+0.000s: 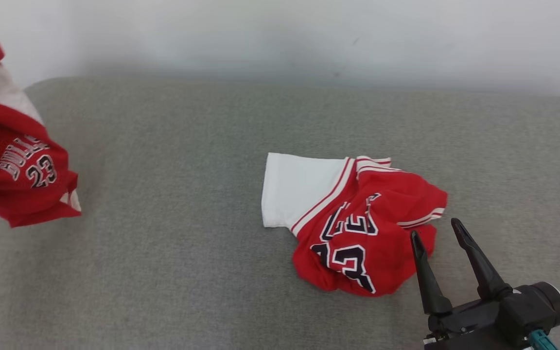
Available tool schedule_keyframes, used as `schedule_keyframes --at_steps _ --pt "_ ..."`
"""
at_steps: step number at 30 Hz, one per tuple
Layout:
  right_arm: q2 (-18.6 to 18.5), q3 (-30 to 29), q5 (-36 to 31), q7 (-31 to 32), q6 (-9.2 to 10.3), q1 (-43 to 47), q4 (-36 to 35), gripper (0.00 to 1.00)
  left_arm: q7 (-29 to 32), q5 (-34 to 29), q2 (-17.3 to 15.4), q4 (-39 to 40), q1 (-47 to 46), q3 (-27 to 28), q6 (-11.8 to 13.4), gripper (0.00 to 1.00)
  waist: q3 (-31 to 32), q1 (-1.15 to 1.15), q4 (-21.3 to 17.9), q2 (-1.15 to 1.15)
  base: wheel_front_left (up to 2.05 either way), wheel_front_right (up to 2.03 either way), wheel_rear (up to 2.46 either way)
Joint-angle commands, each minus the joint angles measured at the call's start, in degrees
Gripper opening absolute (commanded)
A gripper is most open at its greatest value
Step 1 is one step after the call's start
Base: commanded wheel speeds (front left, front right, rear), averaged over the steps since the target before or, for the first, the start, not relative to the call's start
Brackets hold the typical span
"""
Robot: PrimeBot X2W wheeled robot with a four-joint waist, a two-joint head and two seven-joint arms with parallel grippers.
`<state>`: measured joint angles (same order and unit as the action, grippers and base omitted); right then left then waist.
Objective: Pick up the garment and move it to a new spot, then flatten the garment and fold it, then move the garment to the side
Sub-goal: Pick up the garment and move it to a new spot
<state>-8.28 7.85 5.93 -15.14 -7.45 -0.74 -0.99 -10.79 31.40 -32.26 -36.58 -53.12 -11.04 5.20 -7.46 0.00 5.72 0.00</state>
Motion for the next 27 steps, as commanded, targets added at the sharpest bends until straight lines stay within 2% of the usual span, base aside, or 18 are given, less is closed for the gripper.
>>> schedule_keyframes --at_steps 1,7,14,26,27 --pt "-0.46 0.04 -0.39 -0.05 -0.07 -0.64 -0.09 1.00 -1.12 -0.66 -0.45 -1.08 0.53 0.49 0.96 0.00 -1.81 0.00 2.19 0.00 0.00 0.00 0.00" --pt "-1.30 0.20 -0.39 -0.05 -0.07 -1.24 -0.27 1.00 -3.89 -2.14 -0.50 -3.88 1.00 2.35 4.34 0.00 -2.93 0.00 3.15 0.00 0.00 0.00 0.00" --pt "-2.12 0.94 -0.45 -0.05 -0.07 -1.63 -0.28 1.00 -4.33 0.11 1.77 -8.65 3.65 4.60 3.07 0.00 -4.47 0.00 2.72 0.00 0.00 0.00 0.00" --pt "-3.72 1.20 -0.64 -0.05 -0.07 -2.86 -1.29 1.00 -2.58 4.86 6.01 -25.37 3.88 6.58 0.13 0.00 -8.23 0.00 0.13 0.00 0.00 0.00 0.00" --pt "-3.73 1.16 -0.61 -0.05 -0.07 -2.92 -1.26 1.00 -2.45 5.24 6.14 -26.38 3.56 6.68 -0.06 0.07 -8.28 0.00 0.00 0.00 0.00 0.00 0.00"
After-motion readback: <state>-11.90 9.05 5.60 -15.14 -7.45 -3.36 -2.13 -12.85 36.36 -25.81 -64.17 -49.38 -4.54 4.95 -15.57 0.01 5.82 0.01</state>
